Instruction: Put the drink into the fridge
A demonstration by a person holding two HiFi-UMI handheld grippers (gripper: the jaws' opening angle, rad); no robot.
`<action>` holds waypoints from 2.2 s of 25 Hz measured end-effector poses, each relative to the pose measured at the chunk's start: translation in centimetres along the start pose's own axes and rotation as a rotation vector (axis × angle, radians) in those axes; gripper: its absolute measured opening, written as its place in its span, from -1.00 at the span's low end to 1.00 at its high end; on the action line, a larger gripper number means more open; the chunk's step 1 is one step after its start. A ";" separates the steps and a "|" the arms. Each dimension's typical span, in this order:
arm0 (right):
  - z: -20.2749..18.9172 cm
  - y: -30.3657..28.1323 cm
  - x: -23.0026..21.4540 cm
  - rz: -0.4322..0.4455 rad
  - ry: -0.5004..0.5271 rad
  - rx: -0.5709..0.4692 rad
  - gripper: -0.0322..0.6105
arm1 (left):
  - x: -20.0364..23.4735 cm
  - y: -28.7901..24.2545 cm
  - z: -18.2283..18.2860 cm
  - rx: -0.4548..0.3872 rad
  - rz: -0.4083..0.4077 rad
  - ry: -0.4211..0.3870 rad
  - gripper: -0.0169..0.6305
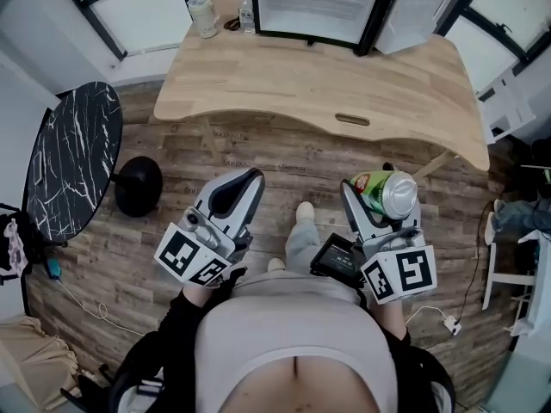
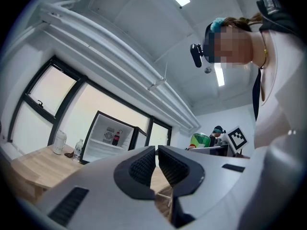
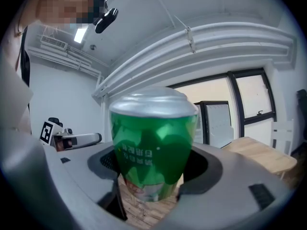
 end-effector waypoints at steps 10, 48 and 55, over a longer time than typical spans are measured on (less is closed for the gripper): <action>-0.5 -6.4 -4.9 0.014 -0.006 0.005 0.20 | 4.5 -6.4 0.7 0.006 0.009 -0.002 -0.88; -3.7 -22.7 -21.1 0.144 -0.033 0.008 0.20 | 14.2 -25.8 0.1 -0.021 0.108 -0.010 -0.88; -3.8 -24.2 -21.7 0.138 -0.036 0.014 0.20 | 15.6 -27.1 0.1 -0.017 0.093 0.001 -0.88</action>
Point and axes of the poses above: the fingertips, and each gripper's own axes: y backward along the fingers, x to its left, z out of its top, the point moved 5 cm from there along y, backward along the fingers, and after that the axes turned 12 degrees about y, right-handed, at the moved point
